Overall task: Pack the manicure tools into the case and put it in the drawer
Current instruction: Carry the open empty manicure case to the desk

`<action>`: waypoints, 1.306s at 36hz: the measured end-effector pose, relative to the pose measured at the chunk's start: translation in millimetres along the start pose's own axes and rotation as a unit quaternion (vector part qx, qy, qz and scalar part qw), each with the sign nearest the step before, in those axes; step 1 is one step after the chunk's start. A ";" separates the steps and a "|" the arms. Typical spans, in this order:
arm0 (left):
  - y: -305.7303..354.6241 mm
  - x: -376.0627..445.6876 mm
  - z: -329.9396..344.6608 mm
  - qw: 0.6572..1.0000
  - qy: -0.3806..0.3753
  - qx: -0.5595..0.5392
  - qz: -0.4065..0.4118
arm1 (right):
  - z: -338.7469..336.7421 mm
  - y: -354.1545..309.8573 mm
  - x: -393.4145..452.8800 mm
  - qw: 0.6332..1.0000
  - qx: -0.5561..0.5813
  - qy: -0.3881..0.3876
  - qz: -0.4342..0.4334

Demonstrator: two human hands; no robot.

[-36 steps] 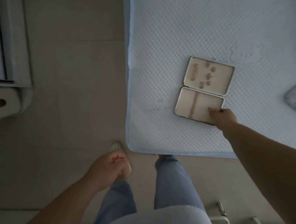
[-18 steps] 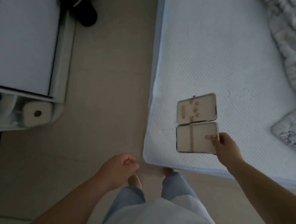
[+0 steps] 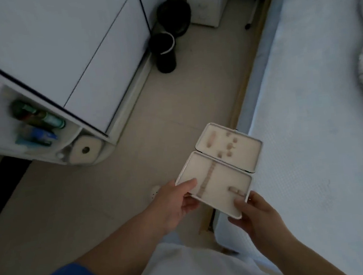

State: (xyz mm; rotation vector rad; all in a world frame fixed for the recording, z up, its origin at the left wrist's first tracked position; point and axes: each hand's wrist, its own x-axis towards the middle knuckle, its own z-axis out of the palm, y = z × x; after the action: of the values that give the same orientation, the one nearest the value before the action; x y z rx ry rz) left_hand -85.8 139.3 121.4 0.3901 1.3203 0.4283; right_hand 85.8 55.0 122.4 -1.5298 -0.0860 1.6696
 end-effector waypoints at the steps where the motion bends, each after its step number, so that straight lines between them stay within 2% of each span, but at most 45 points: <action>1: 12.4 7.0 -10.3 0.999 0.007 -0.038 0.012 | 20.9 -3.5 4.1 1.000 -0.002 -0.004 0.002; 4: 53.0 26.3 -42.1 0.996 0.021 -0.083 0.031 | 78.2 -12.5 22.6 1.000 -0.013 0.000 -0.003; 10: 148.3 41.6 -109.7 0.996 0.007 0.006 0.091 | 164.1 -54.0 57.4 0.996 0.077 -0.004 0.042; 15: 225.9 51.0 -157.2 0.992 -0.050 0.050 0.105 | 193.7 -109.5 90.4 0.996 0.084 0.035 0.019; 19: 262.1 63.6 -163.7 0.993 -0.054 0.035 0.096 | 210.0 -135.0 118.2 0.998 0.060 0.015 0.017; 23: 284.4 83.5 -146.4 0.998 -0.010 0.002 0.068 | 221.0 -151.2 141.9 0.997 -0.063 0.040 -0.009; 26: 300.1 103.7 -126.0 1.000 0.008 -0.013 0.027 | 218.3 -168.5 160.2 0.996 -0.054 0.061 -0.037; 29: 308.0 126.0 -104.4 0.999 0.015 0.045 0.004 | 209.9 -192.7 179.5 0.998 -0.010 0.054 -0.026; 33: 324.8 156.3 -71.1 0.987 0.040 0.152 0.035 | 192.0 -244.7 212.5 0.999 0.027 0.037 -0.014; 39: 394.9 203.3 7.0 0.953 0.110 0.244 0.145 | 163.2 -339.2 273.7 0.999 -0.012 0.033 0.010; 43: 449.0 242.3 51.0 0.919 0.084 0.343 0.173 | 144.3 -401.7 313.6 0.999 -0.020 0.011 0.048; 47: 507.1 288.5 85.8 0.919 0.042 0.367 0.141 | 138.6 -456.4 361.5 0.996 -0.053 0.030 0.069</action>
State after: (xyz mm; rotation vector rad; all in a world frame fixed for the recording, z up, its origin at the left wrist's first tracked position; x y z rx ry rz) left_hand 13.8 719.6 153.5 1.2108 1.4867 0.1678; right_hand 246.4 631.5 130.1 -1.6984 -0.0387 1.7480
